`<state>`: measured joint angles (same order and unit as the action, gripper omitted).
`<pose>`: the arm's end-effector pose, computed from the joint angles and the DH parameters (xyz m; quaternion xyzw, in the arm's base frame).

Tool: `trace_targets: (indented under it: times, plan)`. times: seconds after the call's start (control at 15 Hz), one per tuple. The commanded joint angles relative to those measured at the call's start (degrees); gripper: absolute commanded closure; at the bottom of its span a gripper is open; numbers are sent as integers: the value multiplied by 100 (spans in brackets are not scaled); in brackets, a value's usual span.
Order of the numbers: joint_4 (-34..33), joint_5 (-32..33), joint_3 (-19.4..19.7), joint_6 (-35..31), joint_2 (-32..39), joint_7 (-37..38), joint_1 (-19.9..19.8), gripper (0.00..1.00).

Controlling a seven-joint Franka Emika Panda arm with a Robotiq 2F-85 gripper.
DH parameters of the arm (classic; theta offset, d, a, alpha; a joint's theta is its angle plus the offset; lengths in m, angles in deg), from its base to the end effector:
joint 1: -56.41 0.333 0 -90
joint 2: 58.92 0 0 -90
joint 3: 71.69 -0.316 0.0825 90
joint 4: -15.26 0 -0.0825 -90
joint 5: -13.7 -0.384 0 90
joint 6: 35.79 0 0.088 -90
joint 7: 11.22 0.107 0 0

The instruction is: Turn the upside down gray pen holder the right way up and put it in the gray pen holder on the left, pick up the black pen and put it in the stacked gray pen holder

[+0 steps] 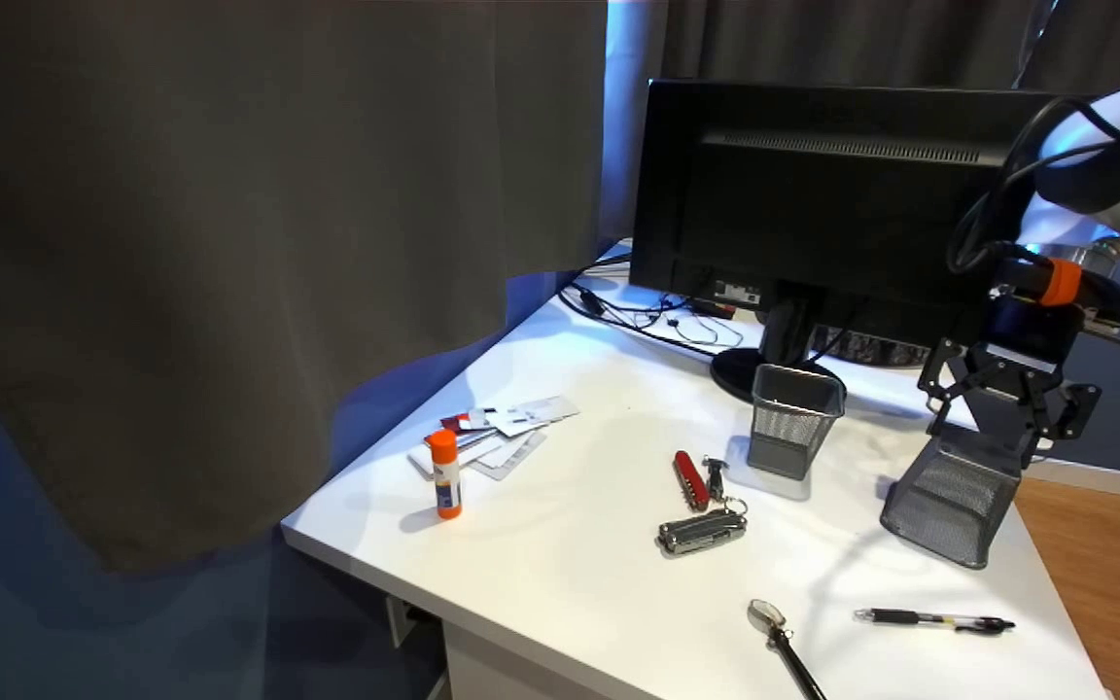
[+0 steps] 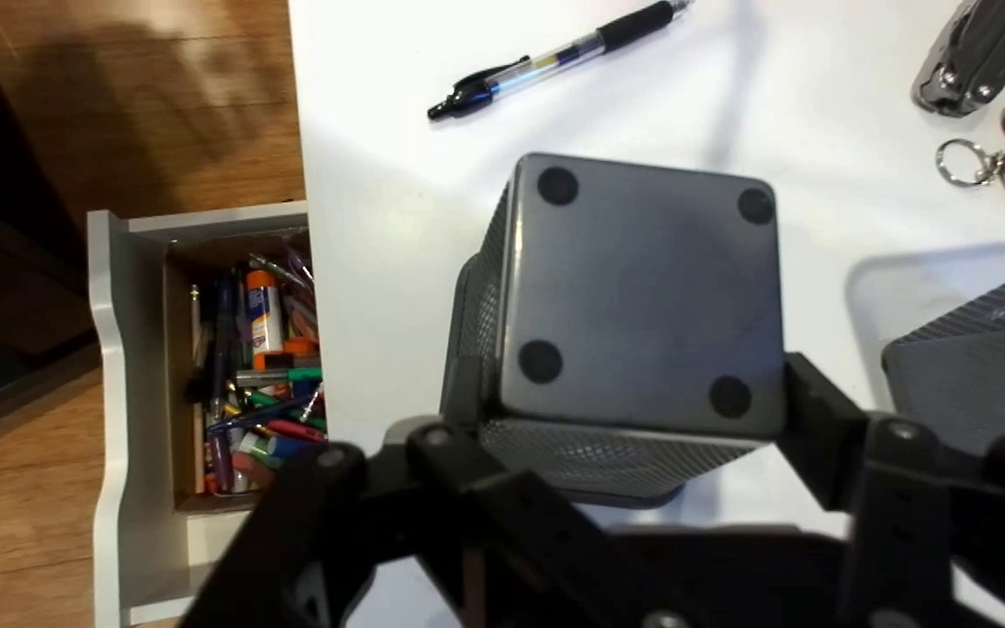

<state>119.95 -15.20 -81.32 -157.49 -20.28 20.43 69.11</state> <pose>0.5537 0.2481 0.1485 -0.9204 0.2511 0.2705 0.1286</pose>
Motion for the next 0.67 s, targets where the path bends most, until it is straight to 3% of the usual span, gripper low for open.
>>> trace_targets:
  times: [0.0,0.33,0.6]
  plan:
    - [-190,-16,66,227,62,141,18,45]
    - [262,-1,98,-127,-442,395,129,46]
    - [673,615,295,-824,-969,794,548,46]
